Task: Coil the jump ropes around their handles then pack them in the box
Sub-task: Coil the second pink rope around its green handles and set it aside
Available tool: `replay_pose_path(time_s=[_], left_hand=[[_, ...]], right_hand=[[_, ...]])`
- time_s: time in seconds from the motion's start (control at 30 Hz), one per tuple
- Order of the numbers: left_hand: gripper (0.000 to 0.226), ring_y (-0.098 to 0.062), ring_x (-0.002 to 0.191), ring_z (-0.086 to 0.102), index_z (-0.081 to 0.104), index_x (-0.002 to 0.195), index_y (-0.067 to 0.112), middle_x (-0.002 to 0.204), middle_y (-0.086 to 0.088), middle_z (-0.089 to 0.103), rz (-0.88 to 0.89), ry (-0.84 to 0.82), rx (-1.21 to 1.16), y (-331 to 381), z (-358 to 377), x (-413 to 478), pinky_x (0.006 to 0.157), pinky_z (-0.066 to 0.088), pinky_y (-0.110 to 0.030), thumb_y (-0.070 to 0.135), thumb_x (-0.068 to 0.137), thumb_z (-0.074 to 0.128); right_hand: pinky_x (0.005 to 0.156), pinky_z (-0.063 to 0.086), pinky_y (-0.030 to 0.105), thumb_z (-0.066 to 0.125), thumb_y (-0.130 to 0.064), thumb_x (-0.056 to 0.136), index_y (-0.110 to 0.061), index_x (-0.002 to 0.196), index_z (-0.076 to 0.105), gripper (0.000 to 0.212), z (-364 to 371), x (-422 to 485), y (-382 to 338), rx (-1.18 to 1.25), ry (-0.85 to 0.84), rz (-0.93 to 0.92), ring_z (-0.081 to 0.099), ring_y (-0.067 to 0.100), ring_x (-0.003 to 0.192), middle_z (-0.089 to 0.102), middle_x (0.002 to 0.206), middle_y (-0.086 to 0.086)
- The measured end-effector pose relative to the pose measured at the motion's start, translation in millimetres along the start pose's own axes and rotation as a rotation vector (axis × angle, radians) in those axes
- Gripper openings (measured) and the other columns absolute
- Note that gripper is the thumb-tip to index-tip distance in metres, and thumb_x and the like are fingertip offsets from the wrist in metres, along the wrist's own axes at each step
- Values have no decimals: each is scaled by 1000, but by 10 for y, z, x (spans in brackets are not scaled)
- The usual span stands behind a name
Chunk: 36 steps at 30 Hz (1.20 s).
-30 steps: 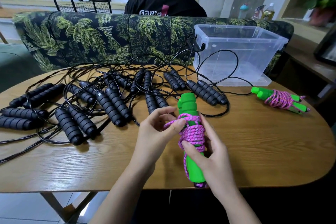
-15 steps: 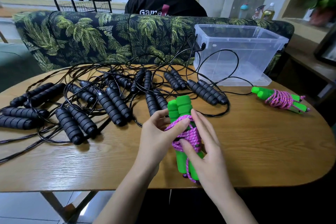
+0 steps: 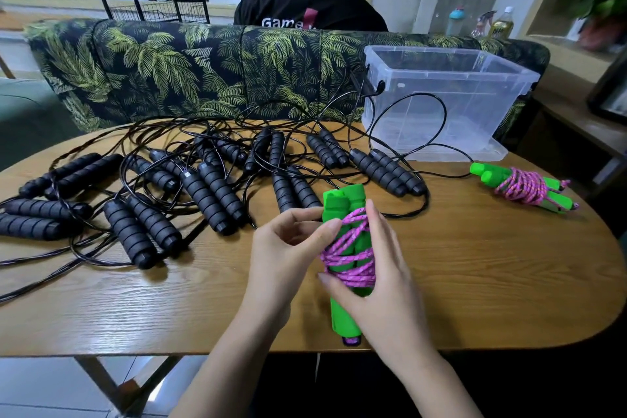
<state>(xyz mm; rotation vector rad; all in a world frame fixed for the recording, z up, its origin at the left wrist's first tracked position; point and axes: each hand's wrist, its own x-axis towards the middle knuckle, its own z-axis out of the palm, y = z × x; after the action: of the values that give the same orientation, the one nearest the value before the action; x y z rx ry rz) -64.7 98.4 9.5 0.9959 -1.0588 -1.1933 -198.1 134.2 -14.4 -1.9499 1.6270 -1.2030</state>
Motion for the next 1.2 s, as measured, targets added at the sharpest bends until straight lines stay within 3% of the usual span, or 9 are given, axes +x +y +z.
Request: replay_pose_path(time_s=[0.2, 0.47, 0.53, 0.67, 0.77, 0.83, 0.9, 1.03, 1.2], left_hand=[[32, -13, 69, 67, 75, 92, 8, 77, -10, 75, 13, 9, 36, 18, 4, -36, 64, 52, -19, 22, 64, 81], [45, -9, 89, 67, 69, 118, 16, 100, -3, 74, -123, -77, -36, 97, -16, -16, 79, 54, -18, 13, 74, 81], [62, -11, 99, 69, 63, 125, 25, 109, 2, 73, -216, -103, -20, 61, -27, 24, 88, 54, -25, 25, 67, 86], [45, -21, 102, 70, 68, 120, 26, 110, -5, 74, -296, -302, 3, 45, -58, 25, 94, 53, -41, 37, 77, 75], [44, -20, 93, 69, 70, 115, 20, 105, -9, 75, -227, -276, -2, 40, -63, 47, 88, 56, -38, 31, 73, 80], [50, -16, 92, 71, 70, 115, 19, 101, -4, 76, -90, -256, 158, 16, -104, 119, 86, 58, -34, 33, 70, 86], [68, -9, 96, 70, 68, 121, 19, 104, 4, 76, 103, -266, 471, -34, -178, 206, 88, 57, -33, 50, 63, 86], [78, -14, 111, 60, 60, 131, 31, 120, 10, 67, 299, -405, 1105, -238, -226, 279, 95, 46, -38, 68, 63, 70], [71, -19, 104, 54, 49, 122, 24, 111, 8, 65, 329, -391, 1238, -404, -137, 254, 91, 33, -34, 62, 69, 77]], right_hand=[[95, 47, 28, 69, -63, 71, -53, 149, 7, 100, 45, 24, 12, 6, 32, -8, 32, -9, 132, 15, 154, -30], [107, 45, 34, 76, -40, 72, -42, 144, 36, 82, 83, 5, 16, 659, -21, 46, 50, 5, 130, 50, 143, -20], [108, 44, 34, 76, -41, 73, -40, 145, 36, 82, 106, -11, 4, 724, -22, 40, 49, 6, 133, 48, 146, -16], [106, 44, 28, 77, -51, 76, -53, 142, 36, 78, 195, -41, 78, 789, -42, 30, 43, 9, 138, 42, 151, -15], [118, 30, 36, 74, -71, 67, -69, 136, 30, 81, 214, -37, 175, 719, -103, 90, 21, 6, 148, 15, 162, -21], [119, 16, 19, 70, -75, 66, -75, 131, 30, 77, 150, 4, 257, 588, -163, 60, 6, -5, 148, 7, 154, -41], [111, 16, 5, 70, -64, 73, -59, 131, 44, 64, 48, 55, 358, 443, -129, 35, 12, -8, 146, 21, 143, -52], [97, 47, 29, 77, -16, 83, -32, 99, 69, 24, -137, 83, 559, 281, 221, 32, 58, 11, 112, 63, 111, -17], [89, 39, 11, 72, -17, 81, -24, 107, 75, 27, -30, 95, 510, 103, -36, -169, 53, 1, 102, 64, 102, -20]])
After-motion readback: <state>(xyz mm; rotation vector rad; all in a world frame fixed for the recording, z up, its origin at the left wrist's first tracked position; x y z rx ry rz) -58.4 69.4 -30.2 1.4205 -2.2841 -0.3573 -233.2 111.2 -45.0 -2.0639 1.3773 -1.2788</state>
